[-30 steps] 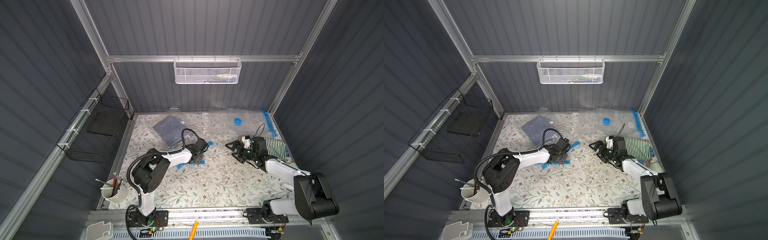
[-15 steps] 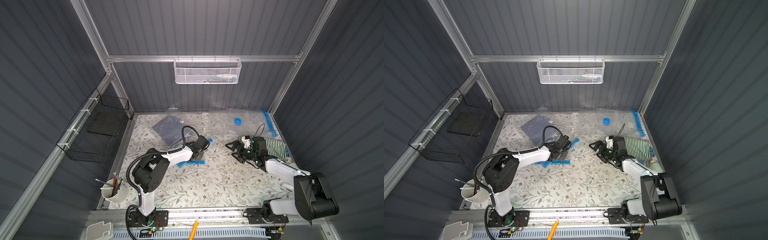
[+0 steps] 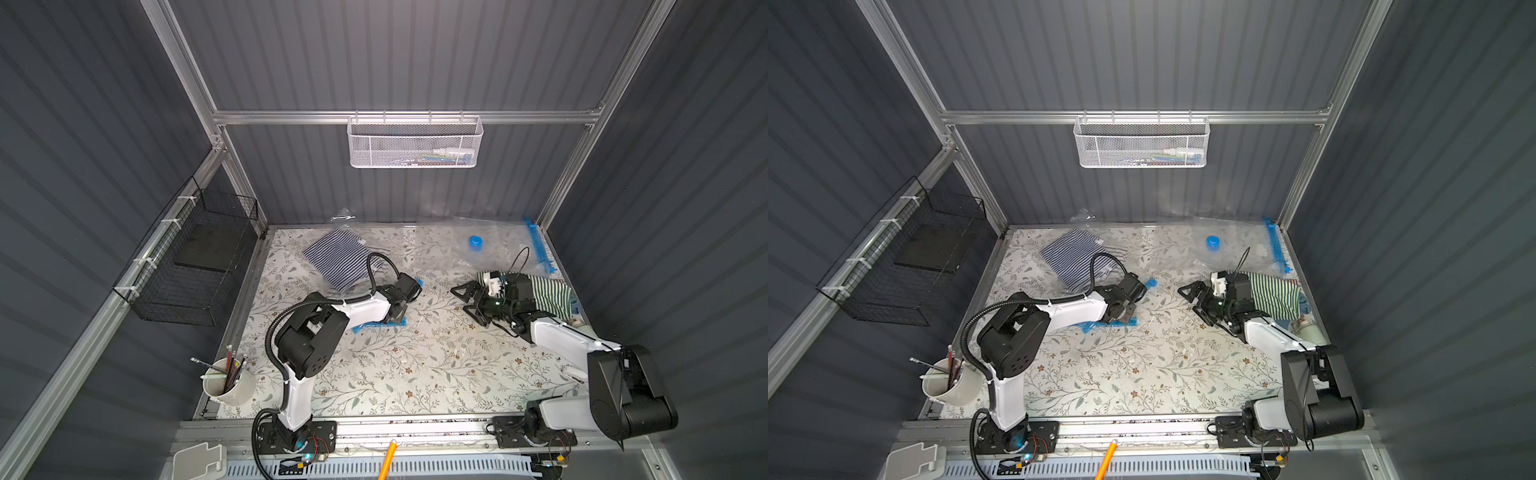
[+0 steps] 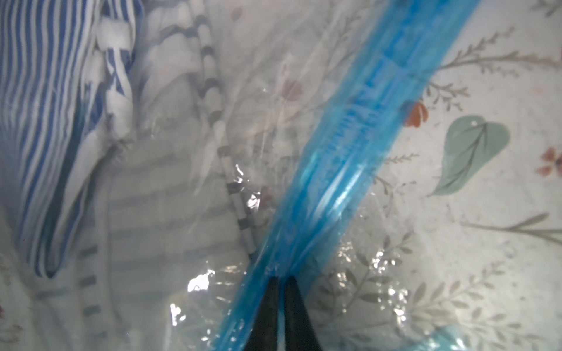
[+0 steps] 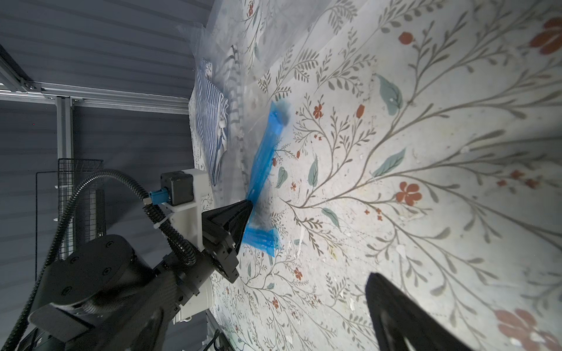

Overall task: Take the tank top out of the vacuum bag
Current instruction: Open the vacuum bag.

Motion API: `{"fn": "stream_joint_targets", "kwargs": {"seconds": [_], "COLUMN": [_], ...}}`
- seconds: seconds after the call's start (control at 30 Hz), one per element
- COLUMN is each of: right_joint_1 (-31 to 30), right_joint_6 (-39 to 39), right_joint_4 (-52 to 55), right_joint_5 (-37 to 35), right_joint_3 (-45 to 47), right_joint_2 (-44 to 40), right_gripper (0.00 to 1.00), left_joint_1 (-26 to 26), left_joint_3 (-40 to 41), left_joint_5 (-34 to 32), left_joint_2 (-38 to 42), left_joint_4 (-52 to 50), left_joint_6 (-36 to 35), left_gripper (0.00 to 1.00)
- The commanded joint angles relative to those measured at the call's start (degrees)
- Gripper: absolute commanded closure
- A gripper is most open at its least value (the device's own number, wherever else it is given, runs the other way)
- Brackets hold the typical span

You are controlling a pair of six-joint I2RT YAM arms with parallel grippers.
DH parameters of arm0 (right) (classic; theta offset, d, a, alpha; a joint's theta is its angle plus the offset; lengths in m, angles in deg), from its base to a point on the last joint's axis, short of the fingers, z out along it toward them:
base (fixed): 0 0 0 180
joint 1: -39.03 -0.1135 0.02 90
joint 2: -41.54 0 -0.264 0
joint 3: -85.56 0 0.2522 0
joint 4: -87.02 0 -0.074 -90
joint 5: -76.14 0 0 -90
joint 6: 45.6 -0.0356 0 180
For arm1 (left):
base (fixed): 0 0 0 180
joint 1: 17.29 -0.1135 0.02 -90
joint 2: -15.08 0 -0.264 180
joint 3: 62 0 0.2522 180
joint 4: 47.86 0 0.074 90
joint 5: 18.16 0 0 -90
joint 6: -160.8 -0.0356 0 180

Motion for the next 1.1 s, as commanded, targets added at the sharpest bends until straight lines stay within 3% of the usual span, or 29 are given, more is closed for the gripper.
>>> {"fn": "stream_joint_targets", "kwargs": {"seconds": [0.0,0.27,0.47,0.7,1.07], "right_joint_1": [0.27,0.18,-1.35,-8.36,-18.10], "right_joint_6": [-0.54,-1.30,-1.29,0.49,-0.90], "right_joint_4": [-1.19,-2.39,-4.53,-7.42,-20.70], "right_joint_5": [0.90,0.95,-3.06,-9.96,-13.28], "right_joint_3": [-0.02,0.51,2.60,2.77,-0.28], "right_joint_2": [1.06,0.82,-1.72,-1.07,9.52], "right_gripper": [0.01,0.01,0.01,0.01,0.21], "left_joint_1": [0.04,0.03,0.09,0.09,0.09], "left_joint_3": [-0.74,-2.39,-3.63,-8.39,-11.30], "left_joint_5": [-1.02,-2.50,3.76,8.95,16.67], "left_joint_2": [-0.14,0.78,5.97,6.68,9.13], "left_joint_4": [-1.26,-2.86,-2.66,-5.03,-5.73], "left_joint_6": [0.38,1.84,2.45,4.26,7.90], "left_gripper": [1.00,1.00,1.00,1.00,1.00]}}
